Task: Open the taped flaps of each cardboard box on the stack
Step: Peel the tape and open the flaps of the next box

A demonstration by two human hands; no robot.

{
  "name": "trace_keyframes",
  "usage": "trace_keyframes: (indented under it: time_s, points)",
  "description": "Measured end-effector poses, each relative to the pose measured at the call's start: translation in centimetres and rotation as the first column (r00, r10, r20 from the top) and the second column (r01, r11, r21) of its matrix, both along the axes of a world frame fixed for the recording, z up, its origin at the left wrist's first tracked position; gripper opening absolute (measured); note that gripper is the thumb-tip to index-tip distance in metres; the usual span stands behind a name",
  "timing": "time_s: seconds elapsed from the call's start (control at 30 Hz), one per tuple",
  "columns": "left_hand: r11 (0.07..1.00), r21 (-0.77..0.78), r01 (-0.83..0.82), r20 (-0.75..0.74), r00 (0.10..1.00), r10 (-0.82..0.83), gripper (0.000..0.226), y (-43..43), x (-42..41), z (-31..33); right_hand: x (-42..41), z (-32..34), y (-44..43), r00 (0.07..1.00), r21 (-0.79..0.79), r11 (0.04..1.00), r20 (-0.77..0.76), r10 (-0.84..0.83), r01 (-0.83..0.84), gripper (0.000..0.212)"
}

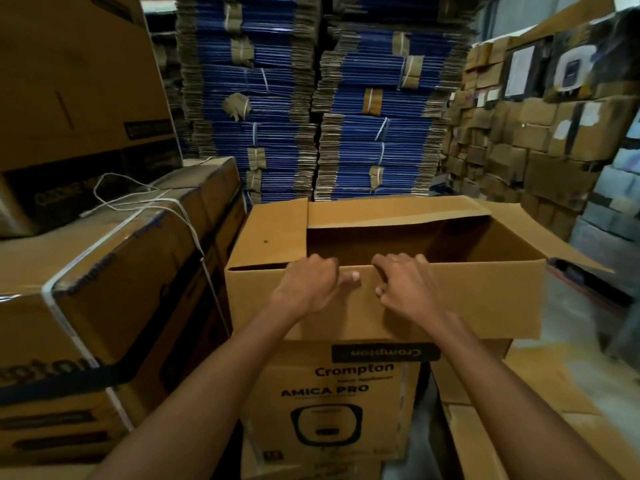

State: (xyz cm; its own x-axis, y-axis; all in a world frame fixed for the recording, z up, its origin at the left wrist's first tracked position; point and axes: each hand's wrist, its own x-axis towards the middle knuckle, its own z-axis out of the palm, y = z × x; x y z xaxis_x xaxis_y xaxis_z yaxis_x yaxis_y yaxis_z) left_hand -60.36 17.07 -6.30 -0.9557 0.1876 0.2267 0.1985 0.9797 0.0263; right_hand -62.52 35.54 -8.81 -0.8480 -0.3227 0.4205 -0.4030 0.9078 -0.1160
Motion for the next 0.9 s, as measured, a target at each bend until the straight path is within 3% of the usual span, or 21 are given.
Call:
trace_keyframes:
  time_s: [0.13,0.23,0.27,0.37,0.5,0.63,0.77,0.83,0.9]
  points:
    - [0.986,0.041,-0.162,-0.090,0.982,0.165,0.082,-2.6,0.6,1.2,-0.2,-0.5,-0.4,0.999,-0.025,1.000,-0.044,-0.015,0.013,0.041]
    - [0.949,0.077,-0.307,-0.277,0.907,0.316,0.079,-7.3,0.7,2.7,-0.2,-1.0,-0.4,0.999,-0.033,0.999,-0.041,-0.004,0.003,0.041]
    - [0.927,0.094,-0.363,-0.274,0.886,0.375,0.077,-9.2,0.7,2.9,-0.3,-1.1,-0.4,0.999,-0.023,1.000,-0.043,0.001,-0.002,0.042]
    - [0.819,0.264,-0.510,-0.035,0.843,0.537,0.080,-13.0,0.6,2.1,-0.3,-1.1,-0.3,0.998,-0.003,1.000,-0.054,0.030,-0.030,0.039]
    - [0.715,0.429,-0.552,0.218,0.832,0.511,0.095,-12.4,0.5,0.1,0.3,-0.9,-0.3,0.995,-0.113,0.992,-0.090,0.040,-0.050,0.038]
    - [0.618,0.484,-0.620,0.289,0.780,0.556,0.101,-11.0,-1.7,0.7,-0.3,2.4,-2.2,0.978,-0.131,0.988,0.201,-0.054,0.081,0.055]
    - [0.652,0.418,-0.633,0.148,0.755,0.639,0.079,-10.0,-2.8,0.1,-4.5,5.5,-4.2,0.867,-0.095,0.995,0.499,0.013,0.040,0.033]
    - [0.671,0.418,-0.612,0.091,0.764,0.639,0.074,-10.0,-2.1,-0.3,-6.3,5.8,-5.5,0.826,-0.061,0.998,0.563,0.018,0.020,0.042]
    - [0.679,0.451,-0.580,0.066,0.780,0.622,0.075,-10.7,-1.9,-1.0,-7.8,5.6,-6.8,0.870,-0.087,0.996,0.492,0.013,0.034,0.051]
